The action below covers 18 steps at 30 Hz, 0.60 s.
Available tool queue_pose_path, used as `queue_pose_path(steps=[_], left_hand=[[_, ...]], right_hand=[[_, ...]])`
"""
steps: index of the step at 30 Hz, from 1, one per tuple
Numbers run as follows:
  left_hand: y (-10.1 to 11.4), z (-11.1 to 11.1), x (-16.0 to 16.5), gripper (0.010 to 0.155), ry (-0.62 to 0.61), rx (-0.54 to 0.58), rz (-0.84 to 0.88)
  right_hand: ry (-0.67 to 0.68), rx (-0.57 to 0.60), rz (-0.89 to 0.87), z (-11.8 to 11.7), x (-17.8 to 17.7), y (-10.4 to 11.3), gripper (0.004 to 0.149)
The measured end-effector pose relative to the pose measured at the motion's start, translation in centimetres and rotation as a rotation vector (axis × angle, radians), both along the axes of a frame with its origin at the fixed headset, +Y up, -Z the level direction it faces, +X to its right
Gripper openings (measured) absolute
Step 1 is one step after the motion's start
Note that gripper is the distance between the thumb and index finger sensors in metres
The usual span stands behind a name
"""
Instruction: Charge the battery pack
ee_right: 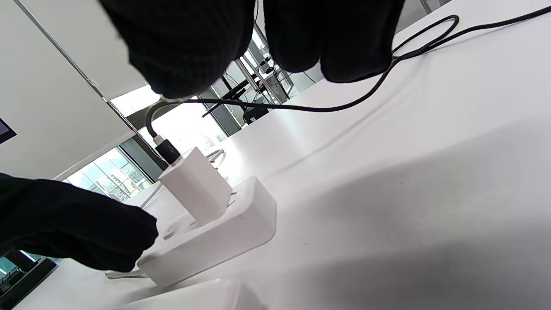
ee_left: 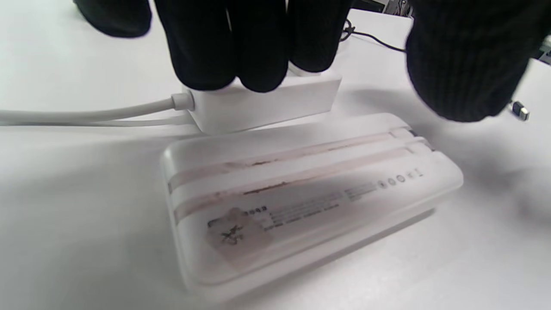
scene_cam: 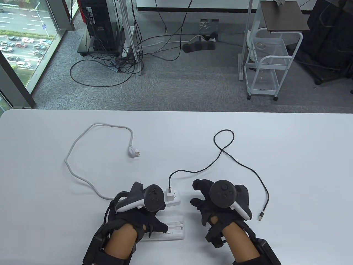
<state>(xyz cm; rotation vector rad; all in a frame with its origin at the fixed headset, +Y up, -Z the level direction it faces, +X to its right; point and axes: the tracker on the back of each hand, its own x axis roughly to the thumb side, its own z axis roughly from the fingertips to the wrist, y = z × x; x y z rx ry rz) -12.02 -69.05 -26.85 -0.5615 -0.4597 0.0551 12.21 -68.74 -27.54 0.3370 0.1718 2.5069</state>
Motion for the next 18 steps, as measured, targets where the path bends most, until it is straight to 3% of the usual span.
queue_pose_path(steps=[10, 18], left_hand=[[-1.3, 1.0, 2.5, 0.087, -0.058, 0.007, -0.184], [-2.7, 1.8, 4.1, 0.093, -0.101, 0.060, -0.345]], right_hand=[[-0.015, 0.012, -0.018, 0.4, 2.8, -0.7, 0.063], [-0.059, 0.059, -0.010, 0.2, 4.7, 0.0, 0.062]])
